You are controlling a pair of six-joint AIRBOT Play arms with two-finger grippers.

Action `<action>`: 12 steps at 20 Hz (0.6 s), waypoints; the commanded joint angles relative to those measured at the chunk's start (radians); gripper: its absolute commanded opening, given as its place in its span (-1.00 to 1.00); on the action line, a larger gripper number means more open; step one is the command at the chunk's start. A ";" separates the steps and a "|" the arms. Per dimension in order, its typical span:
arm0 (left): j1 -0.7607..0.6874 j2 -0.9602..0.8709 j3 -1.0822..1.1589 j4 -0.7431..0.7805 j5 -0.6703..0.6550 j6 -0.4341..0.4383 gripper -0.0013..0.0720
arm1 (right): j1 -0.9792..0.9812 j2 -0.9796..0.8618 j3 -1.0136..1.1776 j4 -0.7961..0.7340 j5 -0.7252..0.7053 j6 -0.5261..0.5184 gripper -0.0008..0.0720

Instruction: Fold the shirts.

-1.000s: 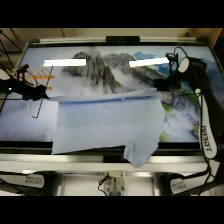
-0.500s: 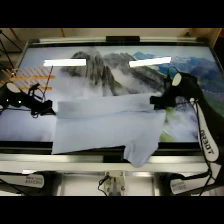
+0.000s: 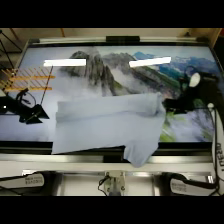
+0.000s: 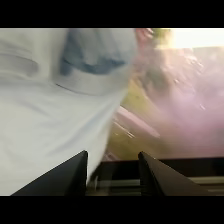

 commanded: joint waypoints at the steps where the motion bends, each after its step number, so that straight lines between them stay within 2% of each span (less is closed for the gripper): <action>1: 0.093 0.150 -0.228 0.016 -0.034 0.051 0.49 | -0.121 0.118 -0.099 0.037 0.044 -0.041 0.27; 5: 0.136 0.305 -0.523 0.016 0.061 0.113 0.54 | -0.187 0.199 -0.168 0.055 0.023 -0.080 0.27; 12: 0.137 0.313 -0.674 0.012 0.174 0.117 0.54 | -0.194 0.222 -0.168 0.055 0.025 -0.082 0.27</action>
